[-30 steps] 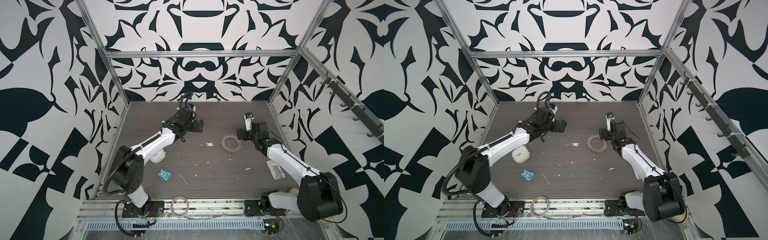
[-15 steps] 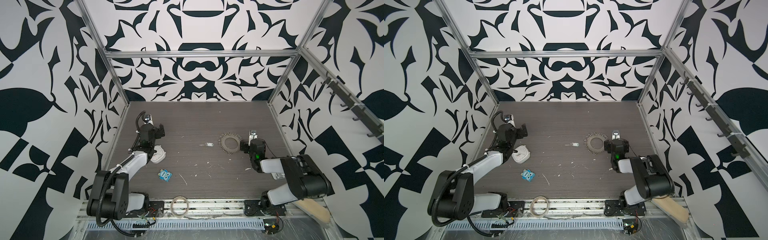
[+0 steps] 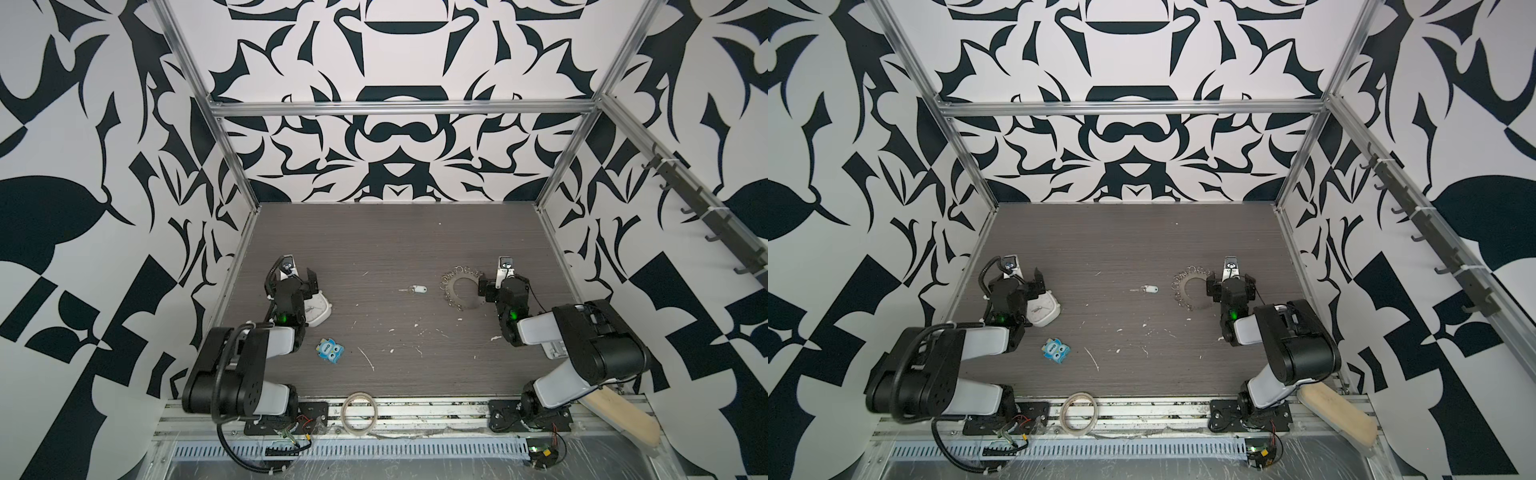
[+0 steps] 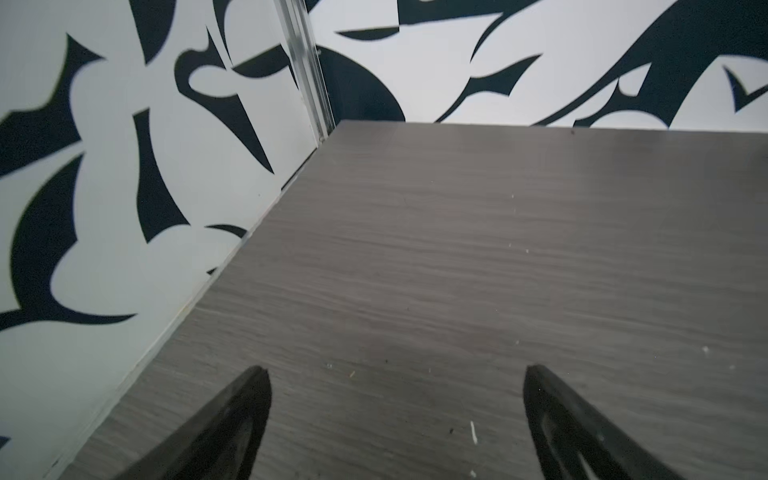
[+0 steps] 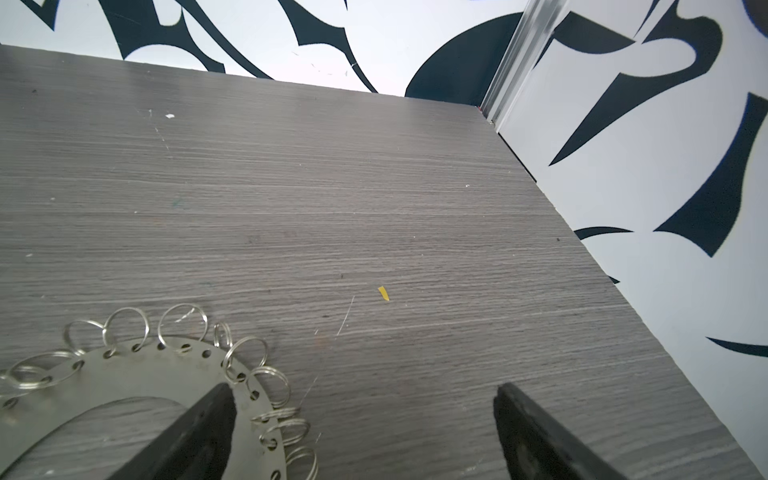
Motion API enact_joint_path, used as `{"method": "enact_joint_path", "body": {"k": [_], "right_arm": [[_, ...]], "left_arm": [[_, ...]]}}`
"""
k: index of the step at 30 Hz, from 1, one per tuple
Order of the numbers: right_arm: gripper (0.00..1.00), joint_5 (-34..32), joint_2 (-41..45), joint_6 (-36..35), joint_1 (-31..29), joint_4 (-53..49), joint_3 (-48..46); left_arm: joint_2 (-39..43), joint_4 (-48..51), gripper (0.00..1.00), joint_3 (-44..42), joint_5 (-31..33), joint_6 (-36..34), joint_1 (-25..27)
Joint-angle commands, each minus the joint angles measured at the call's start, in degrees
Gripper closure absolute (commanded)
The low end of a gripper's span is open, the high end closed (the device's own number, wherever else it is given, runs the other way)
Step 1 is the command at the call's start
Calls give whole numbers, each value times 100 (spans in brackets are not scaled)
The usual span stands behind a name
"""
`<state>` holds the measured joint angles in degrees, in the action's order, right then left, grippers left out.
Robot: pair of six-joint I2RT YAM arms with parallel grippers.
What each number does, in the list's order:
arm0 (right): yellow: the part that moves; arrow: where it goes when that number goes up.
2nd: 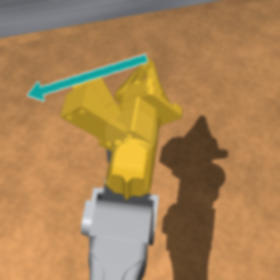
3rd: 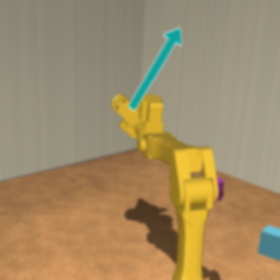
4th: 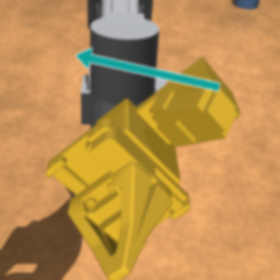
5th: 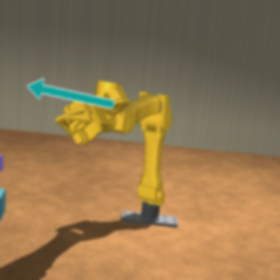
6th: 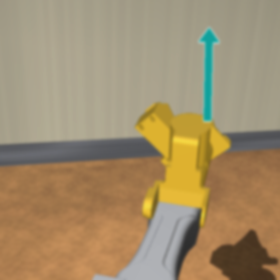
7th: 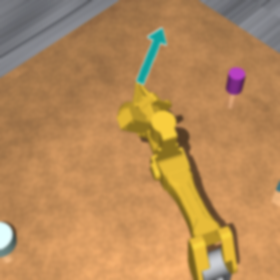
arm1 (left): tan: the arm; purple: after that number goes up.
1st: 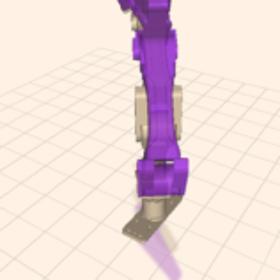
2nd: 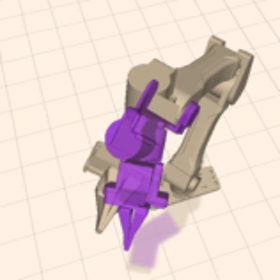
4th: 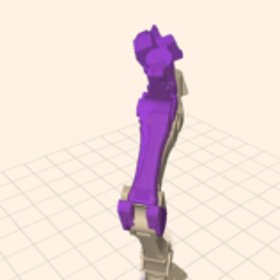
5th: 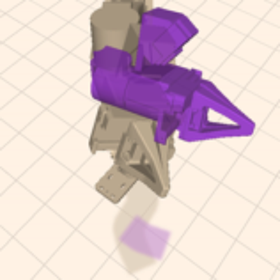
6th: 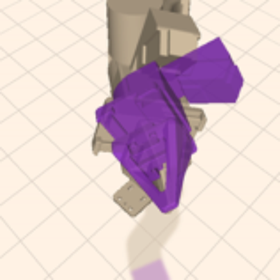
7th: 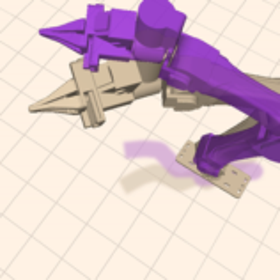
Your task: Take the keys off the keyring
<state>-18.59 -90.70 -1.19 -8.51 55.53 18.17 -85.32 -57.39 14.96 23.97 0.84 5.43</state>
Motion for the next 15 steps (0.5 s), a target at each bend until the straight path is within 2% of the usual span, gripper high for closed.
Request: {"method": "enact_joint_path", "body": {"k": [1,2,6,8,11,15], "right_arm": [[0,-13,96,-30,-25,130,63],[0,-9,87,-17,-20,105,72],[0,-11,93,-18,-26,102,72],[0,-13,94,-21,-26,106,72],[0,-13,83,-15,-19,101,75],[0,-18,96,-18,-27,99,74]], "left_arm": [[-907,-2257,1,-357,-212,-198,-51],[-1022,-2474,1,-377,-124,-242,-22],[-519,-827,1,89,139,80,-69],[-661,-826,1,241,324,109,-142],[-532,-472,1,298,249,223,-165],[-576,-608,1,279,265,196,-165]]}}
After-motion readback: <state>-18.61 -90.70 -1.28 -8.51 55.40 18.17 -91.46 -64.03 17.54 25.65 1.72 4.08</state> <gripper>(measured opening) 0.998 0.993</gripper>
